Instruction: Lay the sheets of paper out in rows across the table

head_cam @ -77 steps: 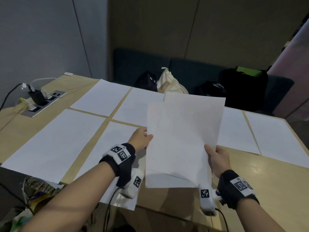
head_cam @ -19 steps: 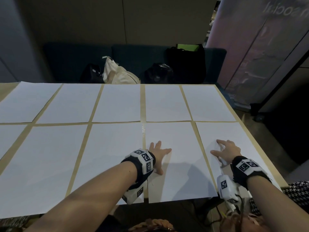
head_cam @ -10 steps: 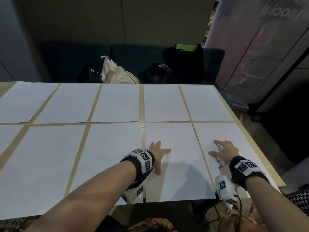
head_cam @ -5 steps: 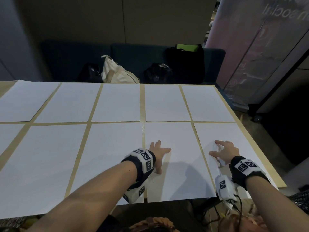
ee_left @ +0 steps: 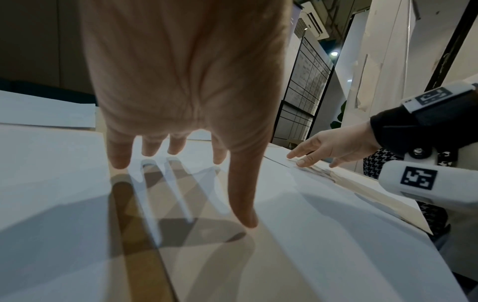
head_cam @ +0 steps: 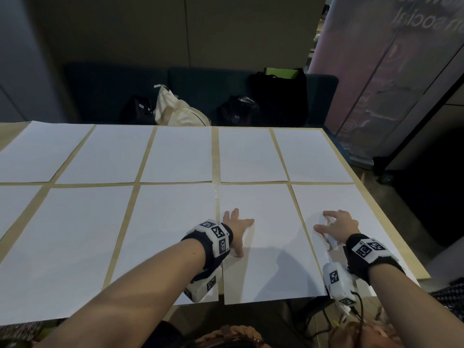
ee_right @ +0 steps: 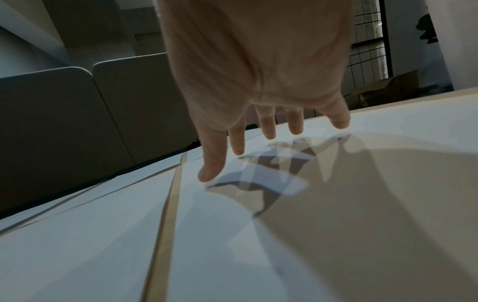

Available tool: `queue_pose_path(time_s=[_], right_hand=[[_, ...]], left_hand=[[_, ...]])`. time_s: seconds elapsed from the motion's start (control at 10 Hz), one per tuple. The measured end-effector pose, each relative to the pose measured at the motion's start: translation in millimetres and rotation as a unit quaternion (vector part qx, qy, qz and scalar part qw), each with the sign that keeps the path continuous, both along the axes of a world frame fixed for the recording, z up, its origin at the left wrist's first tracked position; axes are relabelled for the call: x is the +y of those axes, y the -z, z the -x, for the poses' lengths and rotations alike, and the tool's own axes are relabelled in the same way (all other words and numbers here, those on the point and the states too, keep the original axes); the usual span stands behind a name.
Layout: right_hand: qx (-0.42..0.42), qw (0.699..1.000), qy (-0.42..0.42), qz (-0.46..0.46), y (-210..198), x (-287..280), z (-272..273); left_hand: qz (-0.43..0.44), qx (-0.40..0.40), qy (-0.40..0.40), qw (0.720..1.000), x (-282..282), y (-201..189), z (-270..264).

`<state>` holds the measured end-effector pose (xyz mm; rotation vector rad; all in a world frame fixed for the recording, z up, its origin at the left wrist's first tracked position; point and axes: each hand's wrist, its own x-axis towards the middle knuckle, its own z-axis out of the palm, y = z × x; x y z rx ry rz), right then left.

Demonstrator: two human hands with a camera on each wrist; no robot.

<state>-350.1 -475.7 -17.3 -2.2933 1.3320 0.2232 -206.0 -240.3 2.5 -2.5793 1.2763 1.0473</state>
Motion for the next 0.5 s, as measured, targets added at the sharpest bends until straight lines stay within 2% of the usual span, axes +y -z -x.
queue_pose_path(time_s=[0.3, 0.5], right_hand=[[0.007, 0.998, -0.059, 0.007, -24, 14, -22], [-0.014, 0.991, -0.136, 0.0, -36, 31, -48]], left_hand=[[0.038, -0.026, -0.018, 0.999, 4, -19, -18], [0.051, 0.036, -0.05, 0.997, 21, -39, -29]])
